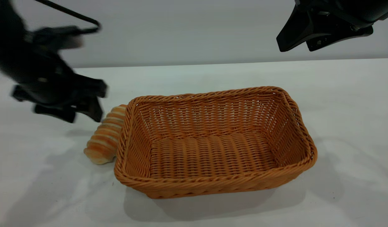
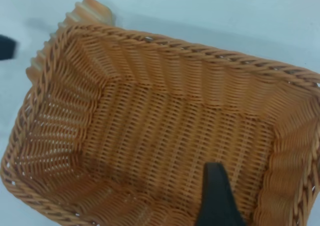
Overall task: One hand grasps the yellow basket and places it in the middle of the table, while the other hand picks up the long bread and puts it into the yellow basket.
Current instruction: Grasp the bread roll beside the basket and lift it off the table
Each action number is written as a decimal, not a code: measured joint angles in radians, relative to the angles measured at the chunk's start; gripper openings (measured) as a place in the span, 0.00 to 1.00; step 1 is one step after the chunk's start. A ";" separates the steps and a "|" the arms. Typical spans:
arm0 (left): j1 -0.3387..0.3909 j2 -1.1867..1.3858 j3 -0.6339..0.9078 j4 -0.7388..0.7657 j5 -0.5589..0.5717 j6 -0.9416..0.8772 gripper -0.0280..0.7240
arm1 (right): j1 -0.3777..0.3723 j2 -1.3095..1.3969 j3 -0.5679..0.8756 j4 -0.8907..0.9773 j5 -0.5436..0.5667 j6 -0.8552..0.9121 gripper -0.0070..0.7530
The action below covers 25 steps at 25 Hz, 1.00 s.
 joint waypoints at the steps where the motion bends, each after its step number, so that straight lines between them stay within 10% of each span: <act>1: -0.008 0.031 -0.025 0.000 0.000 0.000 0.78 | 0.000 0.000 0.000 0.000 0.000 -0.006 0.74; 25: -0.017 0.240 -0.130 -0.004 -0.085 0.038 0.65 | 0.000 0.000 0.000 0.000 0.001 -0.023 0.74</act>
